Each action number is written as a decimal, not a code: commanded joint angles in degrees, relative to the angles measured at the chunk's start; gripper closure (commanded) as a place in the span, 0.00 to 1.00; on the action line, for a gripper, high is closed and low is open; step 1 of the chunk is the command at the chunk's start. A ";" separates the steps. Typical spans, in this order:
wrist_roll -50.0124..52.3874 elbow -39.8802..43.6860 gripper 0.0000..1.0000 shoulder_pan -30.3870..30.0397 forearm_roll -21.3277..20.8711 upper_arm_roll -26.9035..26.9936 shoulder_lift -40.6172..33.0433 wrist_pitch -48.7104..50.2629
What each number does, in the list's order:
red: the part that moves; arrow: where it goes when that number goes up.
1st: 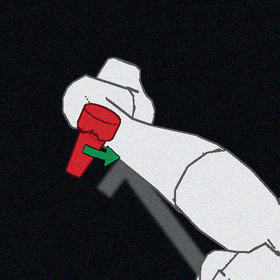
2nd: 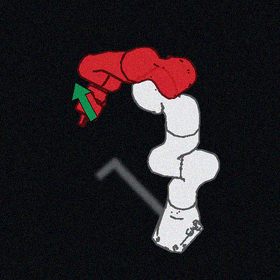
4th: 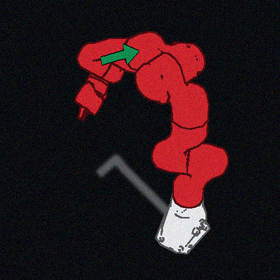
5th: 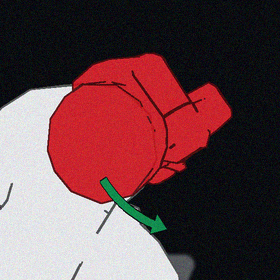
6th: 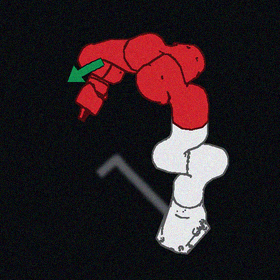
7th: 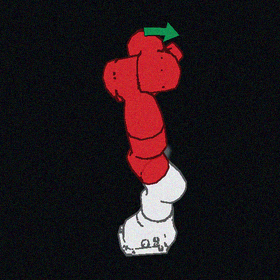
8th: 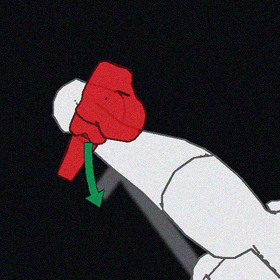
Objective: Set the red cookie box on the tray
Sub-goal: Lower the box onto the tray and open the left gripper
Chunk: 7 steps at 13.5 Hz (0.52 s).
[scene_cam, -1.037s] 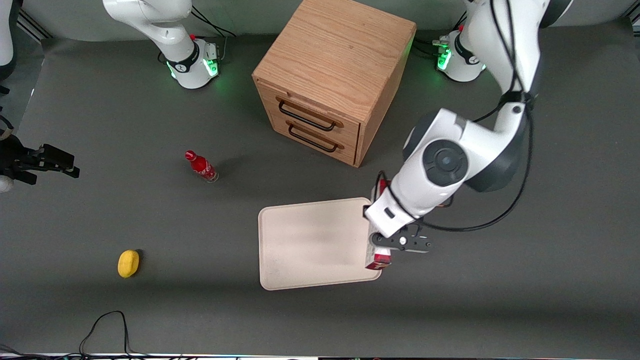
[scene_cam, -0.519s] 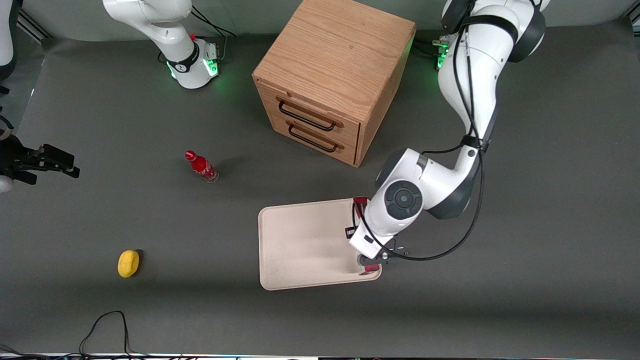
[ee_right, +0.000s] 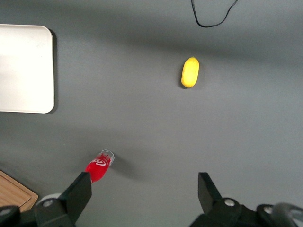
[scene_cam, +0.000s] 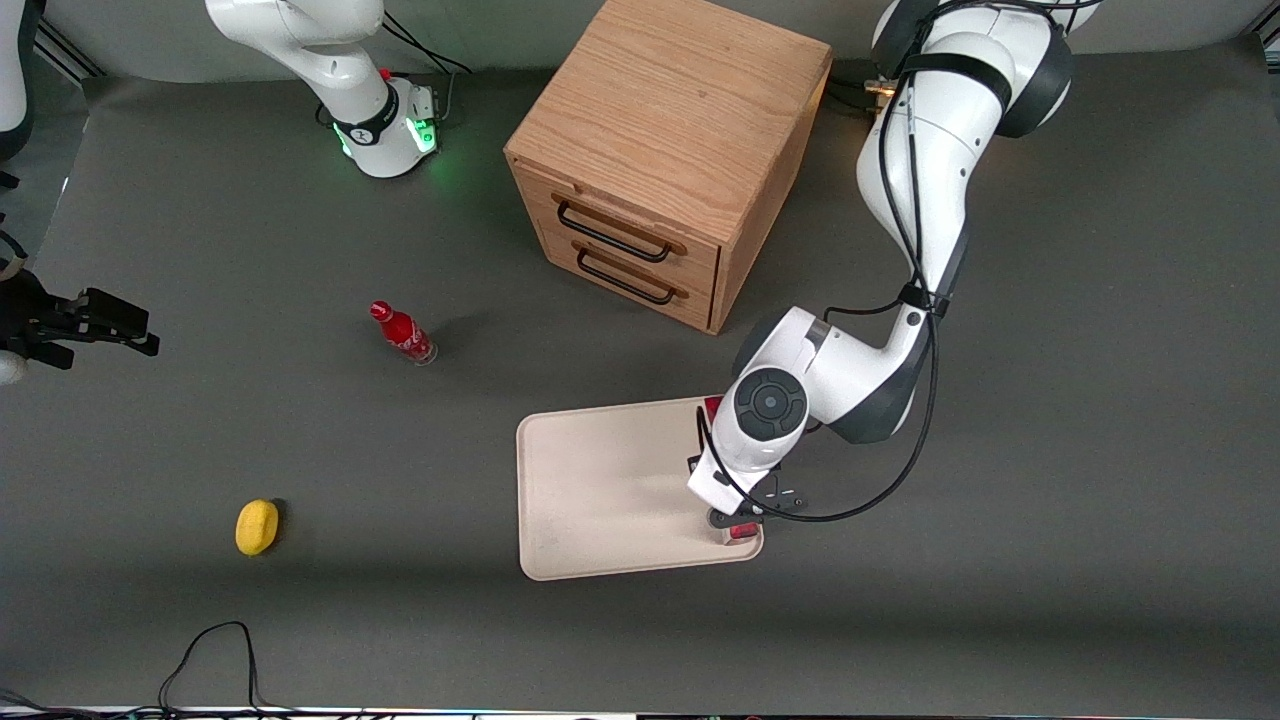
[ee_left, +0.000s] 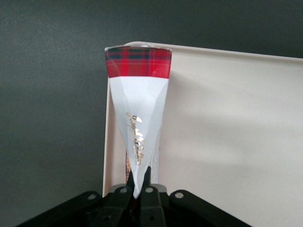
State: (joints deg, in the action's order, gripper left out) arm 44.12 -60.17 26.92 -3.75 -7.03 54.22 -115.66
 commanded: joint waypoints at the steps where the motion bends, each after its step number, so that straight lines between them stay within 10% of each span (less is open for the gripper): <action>1: 1.68 1.02 1.00 0.77 -0.91 0.61 0.45 -0.36; 3: 1.68 1.02 1.00 0.77 -0.91 0.61 0.45 -0.36; 5: 1.67 1.02 0.00 0.59 -0.82 0.61 0.27 -0.36; 7: 1.68 1.02 0.00 0.59 -0.91 0.61 0.10 -0.27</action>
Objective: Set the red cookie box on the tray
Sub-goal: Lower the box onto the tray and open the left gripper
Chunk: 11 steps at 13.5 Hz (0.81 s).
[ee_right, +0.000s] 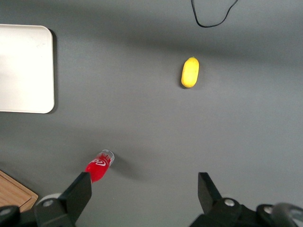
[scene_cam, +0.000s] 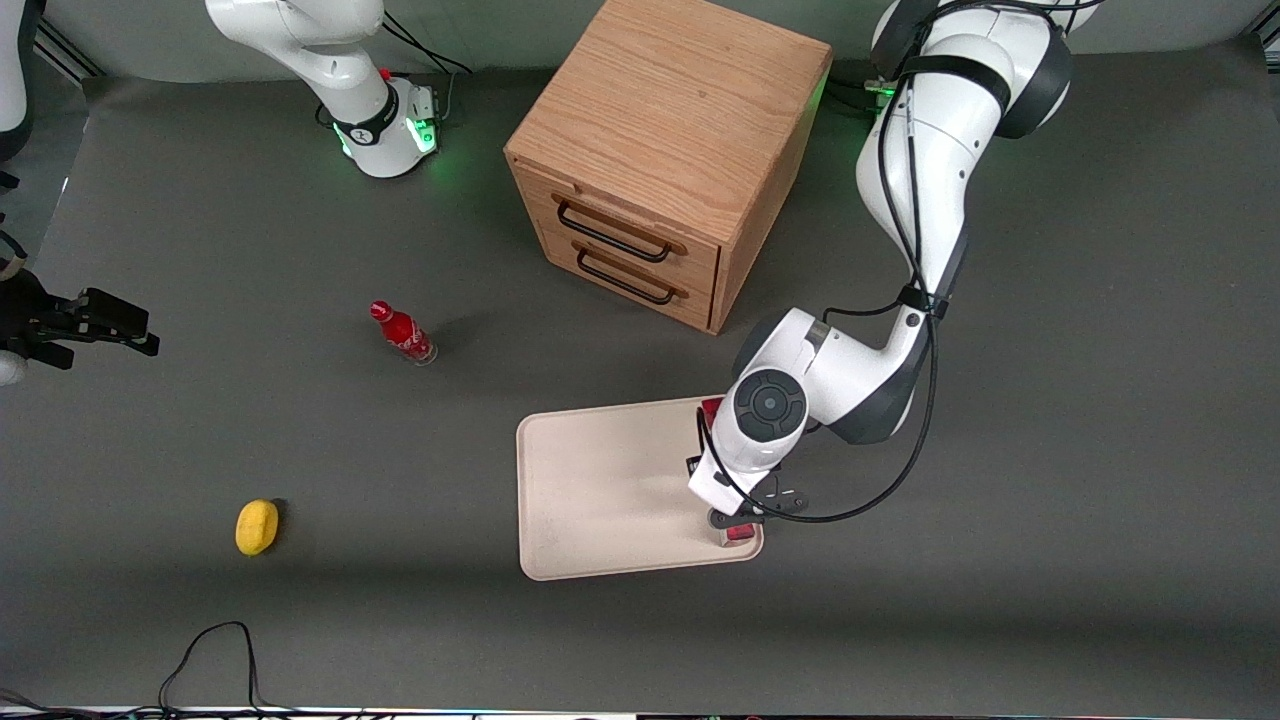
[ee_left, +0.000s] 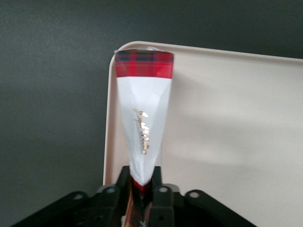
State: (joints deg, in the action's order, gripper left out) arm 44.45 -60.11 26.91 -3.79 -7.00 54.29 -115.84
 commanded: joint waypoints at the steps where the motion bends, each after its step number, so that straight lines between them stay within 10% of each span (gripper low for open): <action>1: 1.25 0.96 0.00 0.68 -0.87 0.58 -0.15 0.08; 6: -0.15 -5.17 0.00 -0.54 -1.22 0.49 -9.17 6.58; 11: -12.52 -32.46 0.00 -7.12 -0.26 0.32 -35.50 5.90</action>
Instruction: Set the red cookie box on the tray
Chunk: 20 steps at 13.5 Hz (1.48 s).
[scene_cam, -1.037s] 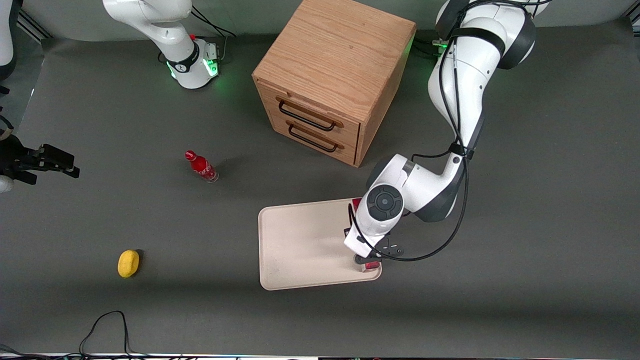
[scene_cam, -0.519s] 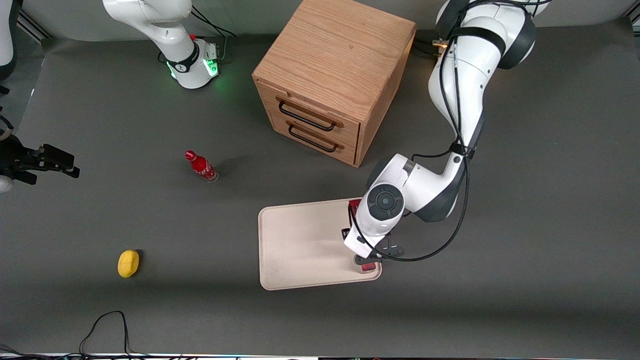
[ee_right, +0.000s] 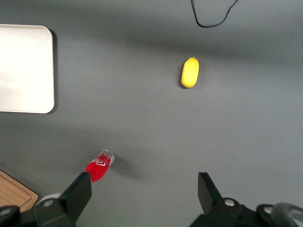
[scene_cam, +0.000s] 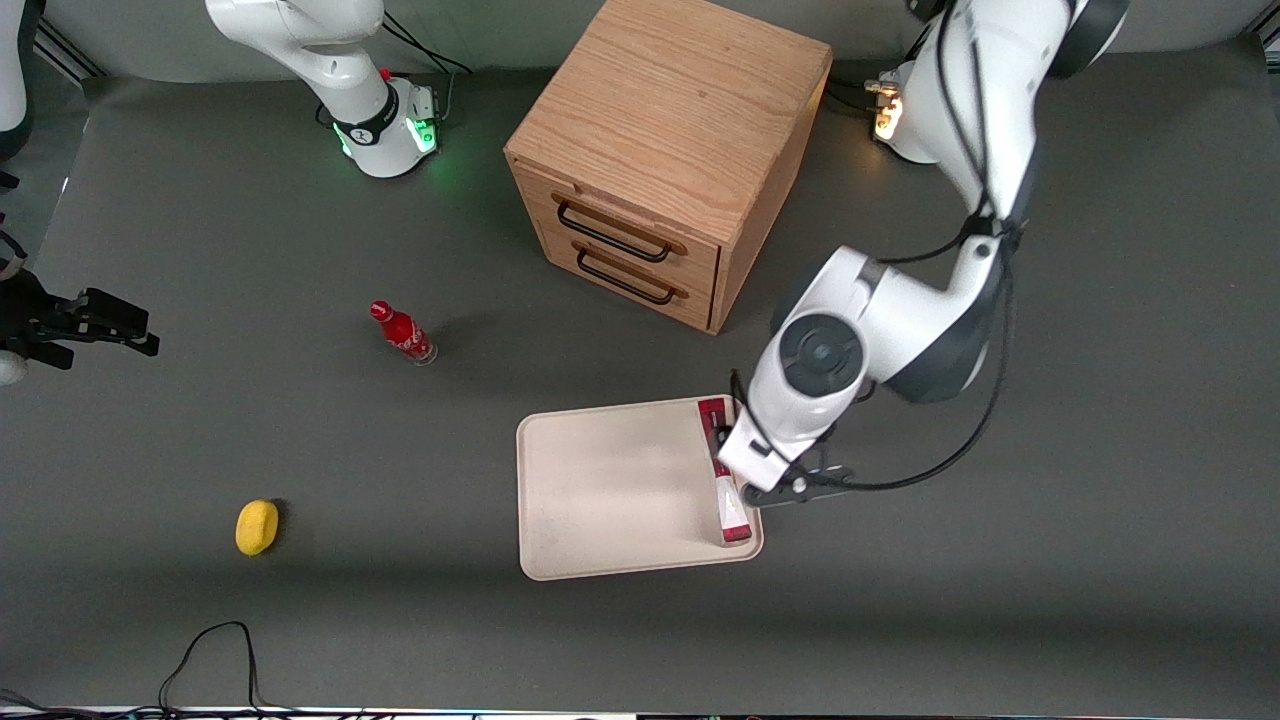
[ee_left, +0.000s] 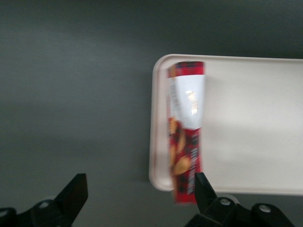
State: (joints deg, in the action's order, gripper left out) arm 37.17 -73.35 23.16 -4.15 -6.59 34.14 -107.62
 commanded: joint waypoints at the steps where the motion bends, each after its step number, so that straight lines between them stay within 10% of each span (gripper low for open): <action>1: -9.18 -25.55 0.00 -5.13 0.11 0.00 -21.07 -3.90; 7: -32.39 -23.98 0.00 -22.36 0.64 -0.88 -30.27 14.50; 13: -38.05 -30.94 0.00 -18.42 0.99 10.36 -40.00 13.69; 20: -35.85 -32.66 0.00 -21.76 1.16 6.94 -41.53 13.47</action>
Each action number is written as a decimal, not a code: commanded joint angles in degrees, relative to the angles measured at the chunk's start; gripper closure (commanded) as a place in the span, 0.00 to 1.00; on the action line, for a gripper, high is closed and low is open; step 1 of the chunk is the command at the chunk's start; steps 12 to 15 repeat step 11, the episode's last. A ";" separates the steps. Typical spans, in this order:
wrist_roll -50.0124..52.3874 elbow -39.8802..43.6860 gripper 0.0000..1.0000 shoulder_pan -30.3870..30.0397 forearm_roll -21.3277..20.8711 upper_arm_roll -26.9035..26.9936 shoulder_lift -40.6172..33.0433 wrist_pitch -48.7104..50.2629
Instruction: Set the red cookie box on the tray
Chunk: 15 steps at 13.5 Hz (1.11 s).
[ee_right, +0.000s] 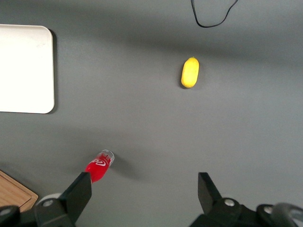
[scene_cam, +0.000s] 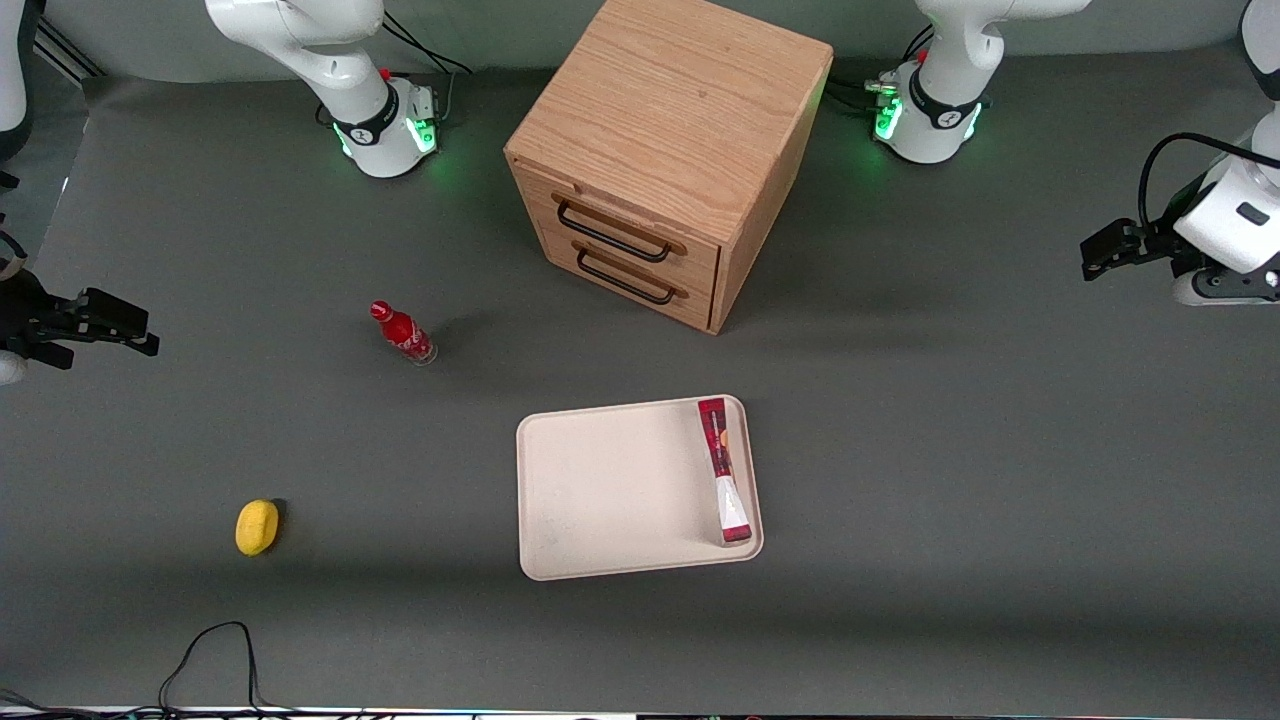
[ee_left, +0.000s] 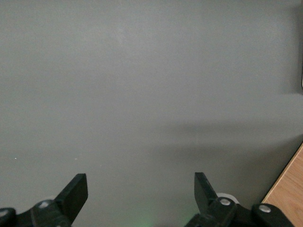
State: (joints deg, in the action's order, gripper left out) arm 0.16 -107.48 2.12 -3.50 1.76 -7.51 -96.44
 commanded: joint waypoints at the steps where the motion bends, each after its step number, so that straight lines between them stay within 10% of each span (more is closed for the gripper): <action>1: 1.24 2.97 0.00 -1.15 0.60 -1.40 1.25 3.53; 15: 4.85 8.86 0.00 1.83 1.48 0.96 3.99 7.15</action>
